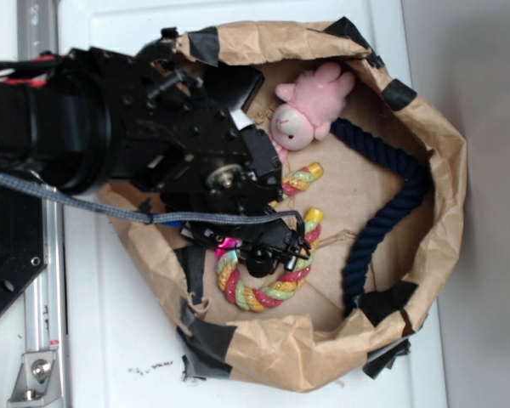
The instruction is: Grab the multicolored rope.
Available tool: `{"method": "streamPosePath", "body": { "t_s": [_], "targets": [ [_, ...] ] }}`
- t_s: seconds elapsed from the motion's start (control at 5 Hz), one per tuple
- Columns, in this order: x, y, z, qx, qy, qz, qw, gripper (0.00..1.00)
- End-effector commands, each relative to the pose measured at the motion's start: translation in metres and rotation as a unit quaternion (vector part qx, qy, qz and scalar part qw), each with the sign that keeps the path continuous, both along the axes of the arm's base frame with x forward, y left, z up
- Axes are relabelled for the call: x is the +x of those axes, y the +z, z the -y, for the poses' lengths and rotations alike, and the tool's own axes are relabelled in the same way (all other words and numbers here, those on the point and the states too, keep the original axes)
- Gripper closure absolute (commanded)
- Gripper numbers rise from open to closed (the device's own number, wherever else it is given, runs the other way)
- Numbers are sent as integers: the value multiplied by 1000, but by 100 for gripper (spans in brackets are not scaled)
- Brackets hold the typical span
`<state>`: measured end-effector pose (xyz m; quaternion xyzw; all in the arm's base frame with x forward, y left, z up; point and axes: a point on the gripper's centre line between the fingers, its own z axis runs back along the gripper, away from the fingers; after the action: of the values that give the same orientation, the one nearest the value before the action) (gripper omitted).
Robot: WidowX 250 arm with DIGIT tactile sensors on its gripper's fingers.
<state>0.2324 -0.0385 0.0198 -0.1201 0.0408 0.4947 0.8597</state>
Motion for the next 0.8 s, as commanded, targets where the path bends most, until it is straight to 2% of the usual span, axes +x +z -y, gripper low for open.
{"method": "streamPosePath", "body": {
  "t_s": [0.0, 0.2, 0.4, 0.6],
  "targets": [
    [9, 27, -10, -8, -29, 42, 999, 100],
    [27, 78, -20, -11, -98, 113, 989, 100],
    [44, 131, -35, -5, -110, 172, 979, 100],
    [55, 182, -42, 3, -157, 177, 972, 100]
  ]
}}
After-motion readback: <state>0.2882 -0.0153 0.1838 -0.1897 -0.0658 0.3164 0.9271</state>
